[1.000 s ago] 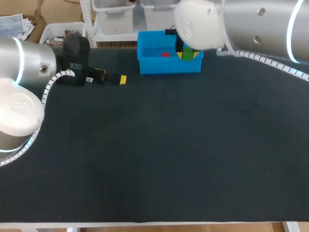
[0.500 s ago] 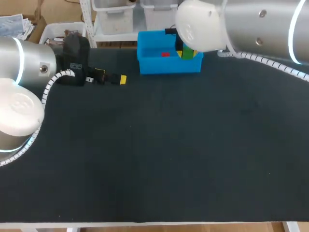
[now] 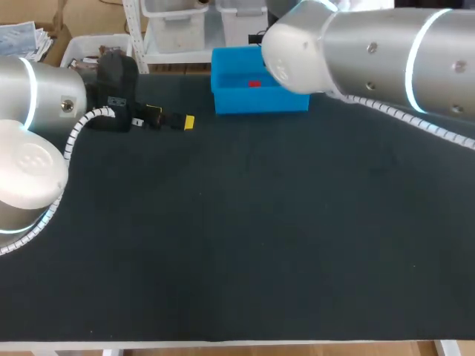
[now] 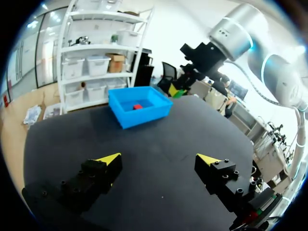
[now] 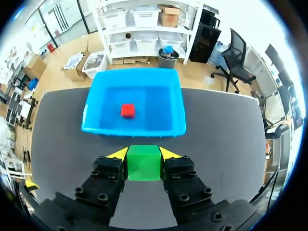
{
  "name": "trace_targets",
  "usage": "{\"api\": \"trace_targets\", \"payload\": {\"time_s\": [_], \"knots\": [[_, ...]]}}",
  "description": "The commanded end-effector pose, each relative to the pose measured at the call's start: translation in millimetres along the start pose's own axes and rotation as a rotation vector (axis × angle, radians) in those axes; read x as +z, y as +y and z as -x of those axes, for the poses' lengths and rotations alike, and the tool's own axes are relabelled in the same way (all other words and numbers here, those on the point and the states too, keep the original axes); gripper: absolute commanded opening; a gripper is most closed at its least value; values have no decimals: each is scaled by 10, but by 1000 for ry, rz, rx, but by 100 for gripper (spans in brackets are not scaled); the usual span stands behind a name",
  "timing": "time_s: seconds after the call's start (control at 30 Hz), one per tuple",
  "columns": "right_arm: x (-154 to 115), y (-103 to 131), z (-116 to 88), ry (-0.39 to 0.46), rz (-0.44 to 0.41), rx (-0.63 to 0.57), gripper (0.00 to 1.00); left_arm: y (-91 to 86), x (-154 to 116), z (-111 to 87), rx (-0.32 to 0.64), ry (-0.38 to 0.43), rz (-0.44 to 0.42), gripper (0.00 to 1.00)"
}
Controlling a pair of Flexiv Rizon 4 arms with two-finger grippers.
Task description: Use the left arm to pick the red cube and place it into the blue plastic box first, then use the right arm to grasp the green cube and put it into the same blue plastic box after the first action is fully finished.
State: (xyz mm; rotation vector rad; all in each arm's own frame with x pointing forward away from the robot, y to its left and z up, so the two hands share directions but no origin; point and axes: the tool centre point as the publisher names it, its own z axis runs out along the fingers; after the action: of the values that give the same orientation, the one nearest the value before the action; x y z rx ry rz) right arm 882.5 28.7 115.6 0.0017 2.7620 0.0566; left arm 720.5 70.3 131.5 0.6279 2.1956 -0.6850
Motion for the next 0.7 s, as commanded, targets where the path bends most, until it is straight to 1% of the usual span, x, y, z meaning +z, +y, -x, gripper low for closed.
{"api": "trace_targets", "payload": {"time_s": [0.03, 0.2, 0.37, 0.7], "knots": [[196, 17, 264, 14, -6, 13, 0, 25, -1, -19, 2, -9, -9, 100], [320, 13, 409, 1, 21, 31, 0, 25, -1, -19, 2, -9, -9, 100], [485, 7, 552, -6, 25, 42, 0, 25, -1, -19, 2, -9, -9, 100], [781, -13, 736, 14, 31, 78, 0, 25, -1, -19, 2, -9, -9, 100]]}}
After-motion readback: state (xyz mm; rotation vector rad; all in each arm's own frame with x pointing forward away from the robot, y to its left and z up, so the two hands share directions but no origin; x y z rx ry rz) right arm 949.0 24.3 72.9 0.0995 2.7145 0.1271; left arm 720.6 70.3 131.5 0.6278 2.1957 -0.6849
